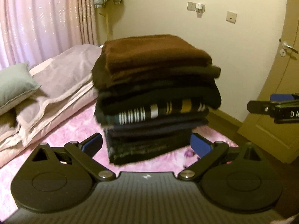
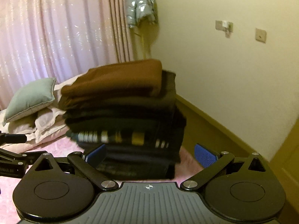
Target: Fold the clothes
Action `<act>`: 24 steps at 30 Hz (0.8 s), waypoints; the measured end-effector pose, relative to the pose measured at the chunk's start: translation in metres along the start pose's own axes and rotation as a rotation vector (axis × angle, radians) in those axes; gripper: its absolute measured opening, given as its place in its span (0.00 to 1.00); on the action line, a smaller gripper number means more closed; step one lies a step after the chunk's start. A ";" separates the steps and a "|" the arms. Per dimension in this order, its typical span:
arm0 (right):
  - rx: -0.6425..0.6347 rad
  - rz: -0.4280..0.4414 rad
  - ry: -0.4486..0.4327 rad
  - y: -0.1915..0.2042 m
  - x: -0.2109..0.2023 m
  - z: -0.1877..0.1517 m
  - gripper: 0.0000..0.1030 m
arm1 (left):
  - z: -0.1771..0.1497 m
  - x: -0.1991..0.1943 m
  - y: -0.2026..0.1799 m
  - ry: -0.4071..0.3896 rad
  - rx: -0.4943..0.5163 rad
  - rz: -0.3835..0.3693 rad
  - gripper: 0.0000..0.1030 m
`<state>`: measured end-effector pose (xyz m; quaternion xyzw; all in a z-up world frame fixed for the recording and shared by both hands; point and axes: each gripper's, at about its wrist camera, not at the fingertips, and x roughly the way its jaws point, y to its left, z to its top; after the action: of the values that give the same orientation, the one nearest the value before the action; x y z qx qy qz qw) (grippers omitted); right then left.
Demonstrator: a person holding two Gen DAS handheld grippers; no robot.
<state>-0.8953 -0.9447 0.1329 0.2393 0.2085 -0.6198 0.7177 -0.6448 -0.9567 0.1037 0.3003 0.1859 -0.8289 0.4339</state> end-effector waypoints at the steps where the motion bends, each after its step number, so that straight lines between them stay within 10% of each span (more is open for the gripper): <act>1: 0.018 -0.003 0.010 0.005 -0.007 -0.007 1.00 | -0.005 -0.006 0.000 -0.004 -0.002 0.011 0.96; 24: 0.081 0.021 0.042 0.013 -0.050 0.006 1.00 | -0.011 -0.052 -0.031 -0.030 -0.122 0.094 0.97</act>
<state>-0.8901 -0.9070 0.1687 0.2833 0.1954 -0.6150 0.7095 -0.6442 -0.9017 0.1312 0.2692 0.2151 -0.7992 0.4925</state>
